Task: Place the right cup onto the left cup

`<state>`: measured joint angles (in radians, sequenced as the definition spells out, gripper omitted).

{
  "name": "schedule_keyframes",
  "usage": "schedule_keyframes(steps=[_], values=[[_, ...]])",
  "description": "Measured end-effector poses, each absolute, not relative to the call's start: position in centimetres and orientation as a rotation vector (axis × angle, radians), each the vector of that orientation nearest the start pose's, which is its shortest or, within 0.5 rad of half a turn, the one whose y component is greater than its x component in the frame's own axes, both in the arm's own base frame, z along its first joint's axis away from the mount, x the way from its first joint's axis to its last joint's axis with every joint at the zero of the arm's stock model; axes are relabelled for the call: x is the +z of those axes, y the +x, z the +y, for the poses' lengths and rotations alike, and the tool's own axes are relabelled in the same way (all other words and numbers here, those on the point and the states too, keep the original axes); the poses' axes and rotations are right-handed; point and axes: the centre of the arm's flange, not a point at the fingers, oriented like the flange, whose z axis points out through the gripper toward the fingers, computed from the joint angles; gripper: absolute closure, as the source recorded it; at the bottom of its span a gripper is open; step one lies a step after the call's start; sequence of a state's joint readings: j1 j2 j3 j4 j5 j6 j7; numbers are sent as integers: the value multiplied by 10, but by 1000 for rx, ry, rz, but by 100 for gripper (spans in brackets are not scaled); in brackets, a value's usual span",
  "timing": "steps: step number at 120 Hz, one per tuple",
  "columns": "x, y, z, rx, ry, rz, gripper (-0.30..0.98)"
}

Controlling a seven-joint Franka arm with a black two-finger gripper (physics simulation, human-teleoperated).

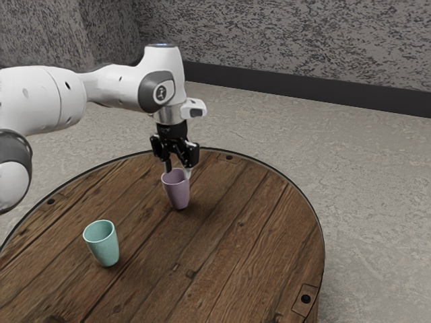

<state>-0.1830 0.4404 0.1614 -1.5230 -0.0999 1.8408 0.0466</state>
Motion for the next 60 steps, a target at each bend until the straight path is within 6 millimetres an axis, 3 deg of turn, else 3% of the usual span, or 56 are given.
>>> schedule_keyframes(steps=[25,60], values=[[377,691,-24,156,-3154,43,36],[343,706,-12,177,-3153,17,43]])
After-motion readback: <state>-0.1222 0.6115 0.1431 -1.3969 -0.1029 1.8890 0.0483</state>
